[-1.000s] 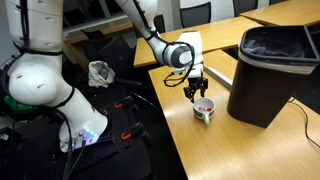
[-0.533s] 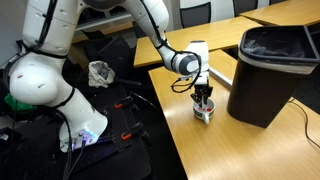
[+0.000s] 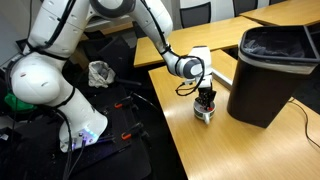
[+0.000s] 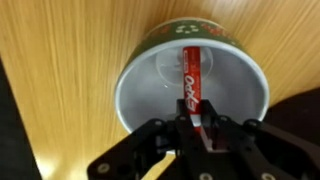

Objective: Pick up the marker in the mug and put it on the table

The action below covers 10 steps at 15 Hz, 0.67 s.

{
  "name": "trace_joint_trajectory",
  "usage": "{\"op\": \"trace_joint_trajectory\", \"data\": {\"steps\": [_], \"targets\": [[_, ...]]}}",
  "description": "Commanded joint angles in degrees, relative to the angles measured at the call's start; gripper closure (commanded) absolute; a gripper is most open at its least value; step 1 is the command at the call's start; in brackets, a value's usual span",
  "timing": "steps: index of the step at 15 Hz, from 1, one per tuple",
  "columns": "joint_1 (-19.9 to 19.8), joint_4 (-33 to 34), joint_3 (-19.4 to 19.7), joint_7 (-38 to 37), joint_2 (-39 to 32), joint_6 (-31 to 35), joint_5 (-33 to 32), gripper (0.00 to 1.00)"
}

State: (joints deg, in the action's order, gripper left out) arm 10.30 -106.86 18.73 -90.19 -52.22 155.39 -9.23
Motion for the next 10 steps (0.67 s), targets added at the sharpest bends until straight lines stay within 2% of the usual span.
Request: {"op": "trace_joint_trajectory", "data": {"steps": [1, 4, 8, 10], "targets": [[3.17, 0.69, 2.92, 0.07, -1.29, 0.69, 1.3, 0.95], [6.32, -1.7, 5.38, -0.54, 0.77, 0.18, 0.18, 0.95], [12.92, -7.03, 11.88, -2.46, 5.41, 0.58, -1.82, 0.95], [13.73, -10.6, 12.39, -1.65, 9.43, 0.06, -0.95, 0.95]]}}
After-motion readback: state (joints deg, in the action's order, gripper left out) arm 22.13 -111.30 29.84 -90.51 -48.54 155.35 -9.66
